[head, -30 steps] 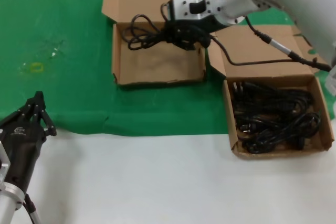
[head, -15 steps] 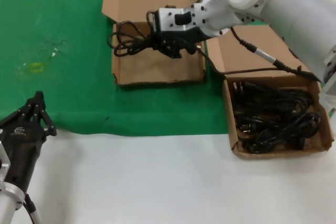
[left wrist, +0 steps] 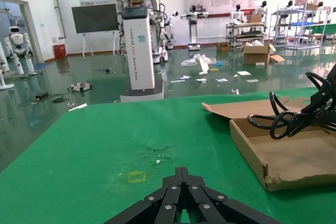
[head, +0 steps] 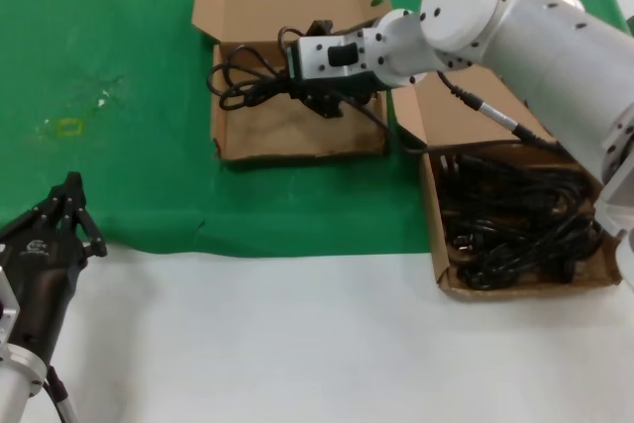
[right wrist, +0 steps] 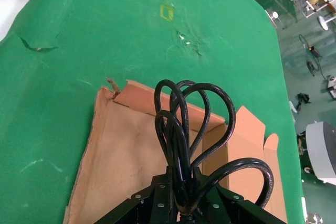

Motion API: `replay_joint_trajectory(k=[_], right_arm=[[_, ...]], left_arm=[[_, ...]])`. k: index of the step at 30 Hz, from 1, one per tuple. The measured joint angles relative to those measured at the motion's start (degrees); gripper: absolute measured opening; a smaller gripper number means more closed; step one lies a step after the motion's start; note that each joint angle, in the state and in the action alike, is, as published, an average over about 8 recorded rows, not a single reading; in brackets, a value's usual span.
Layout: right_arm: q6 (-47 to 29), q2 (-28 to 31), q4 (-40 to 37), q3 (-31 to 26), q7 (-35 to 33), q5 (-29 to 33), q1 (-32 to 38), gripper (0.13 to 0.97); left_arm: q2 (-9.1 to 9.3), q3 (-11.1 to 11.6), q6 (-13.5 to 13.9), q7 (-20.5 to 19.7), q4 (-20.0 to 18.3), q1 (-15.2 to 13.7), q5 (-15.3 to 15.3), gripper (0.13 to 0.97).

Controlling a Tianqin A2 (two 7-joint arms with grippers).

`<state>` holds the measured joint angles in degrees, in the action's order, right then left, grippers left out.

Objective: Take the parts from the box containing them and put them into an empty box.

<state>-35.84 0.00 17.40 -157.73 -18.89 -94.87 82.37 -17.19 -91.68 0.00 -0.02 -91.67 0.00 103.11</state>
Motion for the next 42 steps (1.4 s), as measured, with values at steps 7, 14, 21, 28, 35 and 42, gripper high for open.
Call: replay_joint_trajectory(k=[7, 14, 21, 28, 35, 42], right_arm=[[2.0, 0.0, 0.8, 0.0, -1.1, -0.4, -1.3, 0.215], [2.8, 0.0, 1.2, 0.0, -1.5, -0.3, -1.8, 0.221], [3.1, 0.0, 1.2, 0.0, -1.8, -0.1, -1.8, 0.258], [3.3, 0.0, 1.2, 0.0, -2.0, -0.1, -1.5, 0.332], [3.4, 0.0, 1.2, 0.0, -2.1, -0.2, -1.4, 0.44], [3.4, 0.0, 1.2, 0.0, -2.1, -0.2, -1.4, 0.549]], left_arm=[[0.0, 0.0, 0.0, 0.0, 0.0, 0.0, 0.0, 0.144], [0.0, 0.0, 0.0, 0.0, 0.0, 0.0, 0.0, 0.144], [0.0, 0.0, 0.0, 0.0, 0.0, 0.0, 0.0, 0.144], [0.0, 0.0, 0.0, 0.0, 0.0, 0.0, 0.0, 0.144], [0.0, 0.0, 0.0, 0.0, 0.0, 0.0, 0.0, 0.144], [0.0, 0.0, 0.0, 0.0, 0.0, 0.0, 0.0, 0.144]])
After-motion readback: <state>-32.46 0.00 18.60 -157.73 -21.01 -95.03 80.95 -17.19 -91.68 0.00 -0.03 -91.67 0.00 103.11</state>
